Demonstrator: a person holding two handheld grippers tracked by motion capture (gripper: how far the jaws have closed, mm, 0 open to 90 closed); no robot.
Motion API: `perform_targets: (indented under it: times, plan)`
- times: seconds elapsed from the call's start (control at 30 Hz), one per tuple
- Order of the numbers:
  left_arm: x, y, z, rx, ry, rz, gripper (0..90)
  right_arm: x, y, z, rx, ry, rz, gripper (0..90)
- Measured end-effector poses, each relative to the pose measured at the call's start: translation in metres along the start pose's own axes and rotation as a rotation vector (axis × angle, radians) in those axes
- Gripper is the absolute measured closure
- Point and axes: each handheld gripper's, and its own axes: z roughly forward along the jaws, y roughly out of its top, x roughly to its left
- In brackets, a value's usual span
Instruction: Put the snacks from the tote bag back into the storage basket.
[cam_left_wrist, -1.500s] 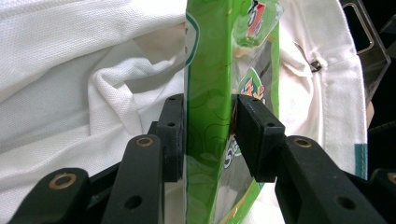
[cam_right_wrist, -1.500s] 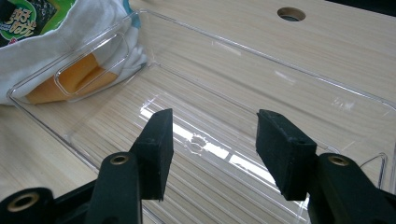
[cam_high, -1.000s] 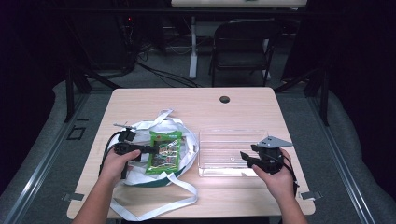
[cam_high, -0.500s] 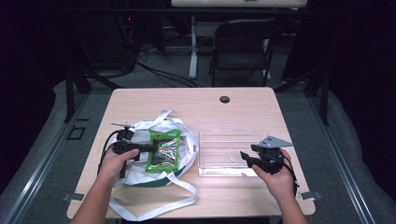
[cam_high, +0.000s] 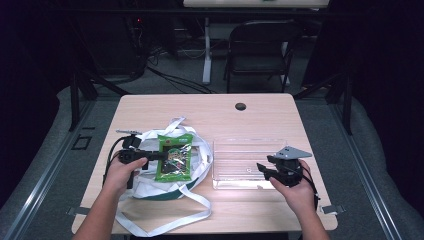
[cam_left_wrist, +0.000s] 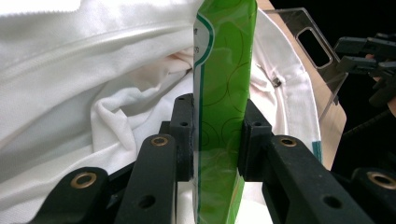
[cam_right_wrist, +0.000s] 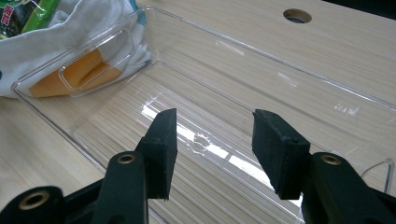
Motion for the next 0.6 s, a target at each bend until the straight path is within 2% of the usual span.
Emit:
perform_targets:
  times: [0.47,0.6]
  plan:
    - [-0.0066,0.0014,-0.0025,-0.047,0.025,0.064,72.5,0.0004,0.0011,-0.0002,0.000,-0.014,-0.027,48.2]
    - [-0.0088,0.0017,-0.0034,-0.058,0.020,0.082,72.5,0.0011,0.0024,-0.0010,0.005,-0.021,-0.042,46.9]
